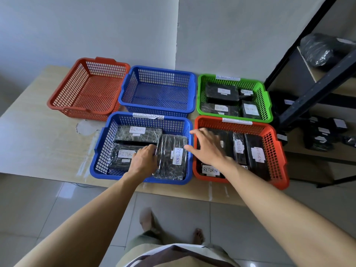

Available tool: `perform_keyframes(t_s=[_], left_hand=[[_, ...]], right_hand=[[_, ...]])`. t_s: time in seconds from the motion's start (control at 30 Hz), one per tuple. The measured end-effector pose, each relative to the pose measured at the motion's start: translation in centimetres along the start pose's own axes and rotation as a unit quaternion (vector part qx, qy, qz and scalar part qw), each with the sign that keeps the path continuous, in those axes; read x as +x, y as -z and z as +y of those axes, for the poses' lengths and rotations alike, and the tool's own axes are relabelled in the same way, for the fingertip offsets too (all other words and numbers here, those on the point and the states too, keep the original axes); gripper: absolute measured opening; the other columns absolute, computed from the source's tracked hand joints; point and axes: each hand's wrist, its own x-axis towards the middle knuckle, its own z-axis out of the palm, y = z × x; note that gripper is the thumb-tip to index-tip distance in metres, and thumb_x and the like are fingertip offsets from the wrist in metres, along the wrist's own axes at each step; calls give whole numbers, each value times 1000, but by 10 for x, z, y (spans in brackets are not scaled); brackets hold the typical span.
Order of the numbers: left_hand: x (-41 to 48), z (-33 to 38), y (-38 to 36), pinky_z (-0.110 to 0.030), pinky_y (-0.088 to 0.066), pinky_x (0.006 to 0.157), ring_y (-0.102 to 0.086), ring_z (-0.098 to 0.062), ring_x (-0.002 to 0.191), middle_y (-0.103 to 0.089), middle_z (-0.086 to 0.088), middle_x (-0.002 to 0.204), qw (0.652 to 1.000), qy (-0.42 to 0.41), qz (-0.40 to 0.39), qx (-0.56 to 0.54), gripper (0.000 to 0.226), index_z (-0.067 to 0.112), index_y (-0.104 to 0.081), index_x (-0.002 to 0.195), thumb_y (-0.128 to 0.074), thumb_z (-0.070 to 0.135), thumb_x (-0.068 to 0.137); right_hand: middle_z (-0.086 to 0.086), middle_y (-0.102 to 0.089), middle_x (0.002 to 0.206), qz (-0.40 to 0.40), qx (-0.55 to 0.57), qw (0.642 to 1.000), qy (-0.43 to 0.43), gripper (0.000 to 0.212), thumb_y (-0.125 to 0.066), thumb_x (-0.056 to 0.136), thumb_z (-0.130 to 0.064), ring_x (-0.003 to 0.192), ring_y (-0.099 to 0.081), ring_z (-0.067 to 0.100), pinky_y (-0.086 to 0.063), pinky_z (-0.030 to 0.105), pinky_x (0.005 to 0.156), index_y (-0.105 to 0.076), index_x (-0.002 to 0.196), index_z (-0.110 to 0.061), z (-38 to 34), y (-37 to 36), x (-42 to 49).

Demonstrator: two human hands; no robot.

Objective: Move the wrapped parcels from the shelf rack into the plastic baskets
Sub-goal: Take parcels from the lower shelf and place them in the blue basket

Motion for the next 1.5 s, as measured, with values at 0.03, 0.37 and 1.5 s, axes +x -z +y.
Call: perform_keyframes(t_s=[0.03, 0.37, 1.5], left_hand=[[2, -5, 2, -40, -39, 80, -55, -29, 99, -62, -5, 105, 1000, 5, -5, 11, 18, 13, -54, 107, -45, 16, 92], [18, -67, 26, -46, -33, 101, -48, -28, 121, -54, -4, 131, 997, 27, -40, 66, 34, 18, -51, 128, -46, 24, 95], [127, -93, 51, -46, -29, 106, -38, -31, 125, -41, -8, 137, 962, -74, -129, 227, 83, 13, -29, 139, -72, 46, 76]], right_hand=[[-1, -47, 138, -27, -10, 1000, 13, 63, -56, 88, -58, 126, -43, 20, -32, 41, 100, -44, 139, -23, -11, -4, 6], [4, -42, 148, -171, -101, 980, 4, 78, -43, 90, -68, 136, -37, 25, -22, 48, 108, -31, 149, -20, -73, -56, 69], [-3, -53, 139, -173, 10, 976, -130, 66, -61, 85, -60, 124, -52, 22, -15, 48, 113, -38, 138, -26, -89, -68, 99]])
